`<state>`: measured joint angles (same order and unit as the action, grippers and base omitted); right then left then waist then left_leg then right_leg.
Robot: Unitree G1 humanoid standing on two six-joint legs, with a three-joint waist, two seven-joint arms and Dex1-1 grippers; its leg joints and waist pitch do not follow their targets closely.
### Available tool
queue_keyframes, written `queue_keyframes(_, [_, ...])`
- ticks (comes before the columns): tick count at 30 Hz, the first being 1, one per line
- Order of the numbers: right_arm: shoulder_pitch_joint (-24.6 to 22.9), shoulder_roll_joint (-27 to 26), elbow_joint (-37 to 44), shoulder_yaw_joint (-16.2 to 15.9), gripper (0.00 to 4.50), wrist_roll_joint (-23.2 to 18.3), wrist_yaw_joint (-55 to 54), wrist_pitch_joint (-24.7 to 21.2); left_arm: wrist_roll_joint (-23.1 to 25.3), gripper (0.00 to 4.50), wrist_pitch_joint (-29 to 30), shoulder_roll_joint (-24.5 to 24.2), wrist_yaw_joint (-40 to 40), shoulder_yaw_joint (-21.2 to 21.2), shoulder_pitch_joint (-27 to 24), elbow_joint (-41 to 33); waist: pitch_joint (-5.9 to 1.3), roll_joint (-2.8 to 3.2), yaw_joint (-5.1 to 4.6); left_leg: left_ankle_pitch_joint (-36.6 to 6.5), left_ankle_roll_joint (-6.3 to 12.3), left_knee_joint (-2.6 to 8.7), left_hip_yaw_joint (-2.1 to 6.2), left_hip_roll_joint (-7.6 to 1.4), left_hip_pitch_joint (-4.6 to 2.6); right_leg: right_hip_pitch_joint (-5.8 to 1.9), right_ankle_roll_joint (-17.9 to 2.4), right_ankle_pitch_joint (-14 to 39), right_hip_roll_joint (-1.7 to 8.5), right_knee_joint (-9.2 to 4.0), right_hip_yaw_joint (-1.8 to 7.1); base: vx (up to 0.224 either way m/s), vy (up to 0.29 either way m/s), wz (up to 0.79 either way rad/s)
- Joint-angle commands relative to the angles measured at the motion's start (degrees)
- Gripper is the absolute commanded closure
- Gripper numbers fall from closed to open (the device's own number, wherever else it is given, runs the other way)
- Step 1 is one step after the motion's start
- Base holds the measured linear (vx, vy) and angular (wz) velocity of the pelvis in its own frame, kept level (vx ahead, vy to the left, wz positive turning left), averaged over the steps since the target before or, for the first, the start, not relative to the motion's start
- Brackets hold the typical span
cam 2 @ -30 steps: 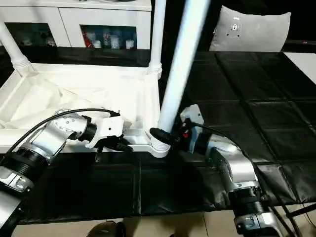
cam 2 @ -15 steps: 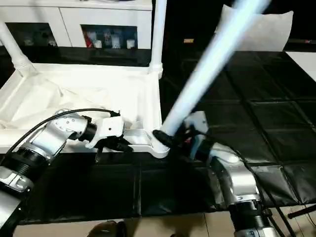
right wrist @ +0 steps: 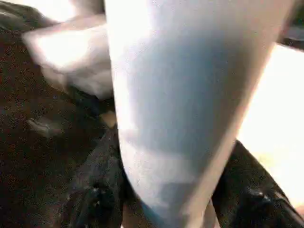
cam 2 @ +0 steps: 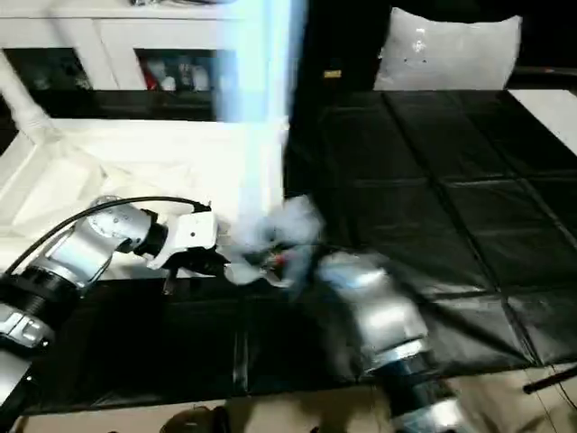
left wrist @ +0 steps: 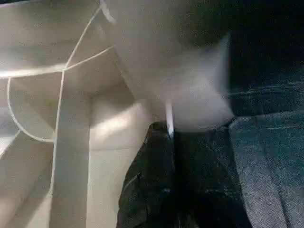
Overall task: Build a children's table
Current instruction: Insert table leg to table base
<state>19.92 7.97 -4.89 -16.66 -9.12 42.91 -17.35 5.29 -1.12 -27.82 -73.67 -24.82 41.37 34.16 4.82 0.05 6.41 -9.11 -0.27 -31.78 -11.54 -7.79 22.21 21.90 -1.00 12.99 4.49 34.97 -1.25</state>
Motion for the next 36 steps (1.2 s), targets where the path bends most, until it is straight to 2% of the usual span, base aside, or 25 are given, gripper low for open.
queue_keyframes(1, [-2.4,0.0,-3.5,-3.8,2.57,1.2,0.1,-3.6,0.5,4.5,-1.2,1.0,1.0,0.4,2.2,-1.2,-3.3,0.8,-0.22,-18.3,-2.73,4.56,2.88,-5.91,-2.16,-0.4,-10.1,6.5,4.94,-4.25,2.67,0.0,0.0,0.0])
queue_keyframes(3, [-2.3,-3.2,-2.8,-2.1,2.57,-0.9,-2.8,-4.2,0.5,4.5,-1.1,0.9,1.0,0.4,2.0,-1.5,-3.17,0.89,-0.31,-18.6,-2.86,4.7,2.93,-5.83,-1.91,-0.57,-10.3,5.9,4.91,-4.12,2.58,0.0,0.0,0.0])
queue_keyframes(6, [-1.6,-6.2,-1.3,-0.3,2.57,-2.9,-5.5,-5.7,0.4,4.5,-1.0,0.9,1.0,0.4,1.7,-1.7,-3.04,0.92,-0.51,-21.1,-3.42,4.84,3.02,-5.81,-2.06,-0.43,-10.1,9.6,5.15,-4.48,2.73,0.0,0.0,0.0])
queue_keyframes(7, [-0.4,-8.2,0.1,0.6,2.57,-4.2,-7.3,-7.0,0.4,4.5,-0.9,0.9,0.9,0.4,1.5,-1.9,-2.86,0.96,-0.72,-22.9,-4.07,4.98,3.1,-5.81,-2.18,-0.13,-9.7,13.5,5.26,-4.8,2.92,0.0,0.0,0.0])
queue_keyframes(9, [0.6,-9.6,1.0,1.2,2.57,-4.6,-8.3,-7.9,0.4,4.5,-0.8,0.9,0.9,0.5,1.4,-2.1,-2.84,1.07,-0.79,-24.0,-4.95,5.12,3.26,-5.91,-2.34,0.11,-9.0,16.4,5.31,-4.94,2.95,0.0,0.0,0.0])
queue_keyframes(10, [-0.5,4.4,-2.0,12.9,2.57,-10.9,3.5,-4.4,0.4,4.5,-0.4,0.6,0.9,0.7,0.9,-2.5,-2.94,1.15,-0.64,-25.0,-5.07,4.99,3.22,-6.01,-2.68,-0.07,-8.6,16.7,5.39,-5.05,2.89,0.0,0.0,0.0])
queue_keyframes(11, [-0.6,5.6,-2.3,13.9,2.57,-11.4,4.5,-4.1,0.3,4.5,-0.4,0.6,0.9,0.7,0.9,-2.5,-3.08,1.21,-0.21,-25.0,-4.73,4.57,2.96,-6.26,-3.28,-0.36,-8.8,15.2,5.38,-5.06,2.83,0.0,0.0,0.0])
queue_keyframes(12, [-1.0,10.5,-3.7,17.8,2.57,-13.4,8.5,-2.5,0.3,4.5,-0.3,0.4,1.0,0.8,0.7,-2.7,-2.91,1.03,0.71,-22.5,-4.02,4.21,2.14,-6.35,-3.8,0.15,-9.3,10.0,4.94,-5.06,3.16,0.0,0.0,0.0])
queue_keyframes(13, [-0.3,12.9,-4.4,20.4,2.57,-14.4,9.7,-1.4,0.2,4.5,0.1,0.2,1.2,1.0,0.4,-2.9,-3.38,0.37,0.93,-16.0,-2.39,3.86,2.19,-5.96,-2.3,-1.43,-10.9,3.1,5.03,-3.9,2.73,0.0,0.0,0.0])
queue_keyframes(14, [0.4,12.8,-4.1,21.0,2.57,-14.7,9.2,-1.7,0.2,4.5,0.2,0.1,1.5,1.2,0.2,-3.1,-3.89,0.45,1.38,-9.1,0.04,3.18,2.04,-5.54,-1.66,-1.63,-11.8,-4.8,4.89,-2.94,2.32,0.0,0.0,0.0])
queue_keyframes(16, [0.8,12.8,-3.7,21.4,2.57,-15.0,9.0,-2.0,0.2,4.5,0.4,0.1,1.7,1.3,0.1,-3.2,-4.07,0.29,1.11,-4.8,2.59,2.5,1.97,-5.2,-1.08,-1.69,-12.5,-11.4,4.59,-2.13,1.98,0.0,0.0,0.0])
queue_keyframes(17, [1.5,13.1,-2.8,21.9,2.57,-15.5,9.0,-3.2,0.1,4.5,0.7,0.0,2.1,1.5,-0.2,-3.4,-4.46,-0.07,0.47,-2.1,4.91,2.02,2.0,-5.05,-0.57,-2.09,-13.3,-15.6,4.67,-1.56,1.66,0.0,0.0,0.0])
queue_keyframes(19, [2.3,13.5,-1.3,22.3,2.57,-15.6,9.2,-4.9,0.0,4.5,1.3,0.0,2.6,1.9,-0.6,-3.7,-4.81,0.19,0.07,-0.5,7.69,1.2,1.76,-5.09,-0.36,-1.9,-14.9,-18.3,4.61,-1.3,1.53,0.0,0.0,0.0])
queue_keyframes(20, [2.3,13.5,-1.3,22.3,2.57,-15.6,9.2,-4.9,0.0,4.5,1.3,0.0,2.6,1.9,-0.6,-3.7,-4.84,0.23,0.09,-0.5,8.12,1.07,1.67,-5.15,-0.32,-1.74,-15.0,-18.3,4.58,-1.28,1.53,0.0,0.0,0.0])
queue_keyframes(21, [2.5,13.7,-0.9,22.4,2.57,-15.3,9.2,-5.4,-0.1,4.5,1.4,0.0,2.8,2.0,-0.8,-3.8,-4.97,0.28,0.3,-0.9,8.39,0.92,1.52,-5.45,-0.57,-1.39,-15.5,-17.2,4.46,-1.33,1.41,0.0,0.0,0.0])
queue_keyframes(22, [2.8,14.4,-1.2,22.0,2.57,-16.1,9.3,-5.3,-0.1,4.5,1.7,0.1,3.0,2.3,-1.1,-4.0,-4.92,0.27,0.31,-1.1,8.35,0.9,1.52,-5.5,-0.46,-1.39,-15.7,-16.1,4.47,-1.3,1.34,0.0,0.0,0.0])
queue_keyframes(23, [3.2,14.6,-1.3,21.9,2.57,-17.1,9.1,-5.5,-0.2,4.5,1.9,0.2,3.2,2.5,-1.4,-4.3,-4.69,0.55,0.58,-3.2,7.25,1.06,1.55,-5.81,-0.6,-1.14,-15.7,-10.7,4.62,-1.68,1.24,0.0,0.0,0.0])
queue_keyframes(25, [3.5,14.7,-1.6,21.8,2.57,-18.1,9.3,-5.7,-0.5,4.5,2.2,0.2,3.5,2.8,-1.7,-4.7,-4.43,0.66,0.52,-5.4,5.82,1.35,1.65,-5.99,-0.66,-1.08,-15.7,-6.2,4.66,-1.92,1.18,0.0,0.0,0.0])
queue_keyframes(27, [3.8,15.1,-2.2,20.7,2.57,-16.2,10.1,-5.6,-0.8,4.5,2.9,0.1,3.6,3.1,-2.3,-5.7,-4.46,0.68,0.39,-7.1,4.35,1.55,1.75,-6.04,-0.78,-1.12,-15.5,-3.0,4.78,-2.11,1.14,0.0,0.0,0.0])
queue_keyframes(31, [4.2,15.6,-2.5,18.1,2.57,-13.3,10.8,-6.1,-1.5,4.5,3.6,0.0,2.9,3.2,-3.0,-7.3,-4.6,0.6,0.25,-6.7,3.28,1.55,1.81,-5.95,-0.72,-1.23,-15.3,-3.0,4.84,-1.98,1.15,0.0,0.0,0.0])
queue_keyframes(33, [4.3,15.9,-2.5,17.0,2.57,-12.8,11.1,-6.1,-1.7,4.5,3.8,0.1,2.7,3.1,-3.2,-7.7,-4.77,0.55,0.31,-6.4,3.33,1.36,1.7,-5.82,-0.72,-1.23,-15.3,-3.2,4.89,-1.93,1.17,0.0,0.0,0.0])
queue_keyframes(36, [4.3,15.9,-2.5,17.0,2.57,-12.8,11.1,-6.1,-1.7,4.5,3.8,0.1,2.7,3.1,-3.2,-7.7,-5.0,0.5,0.41,-5.1,3.95,1.1,1.74,-5.75,-0.63,-1.36,-15.3,-5.5,4.9,-1.6,1.17,0.0,0.0,0.0])
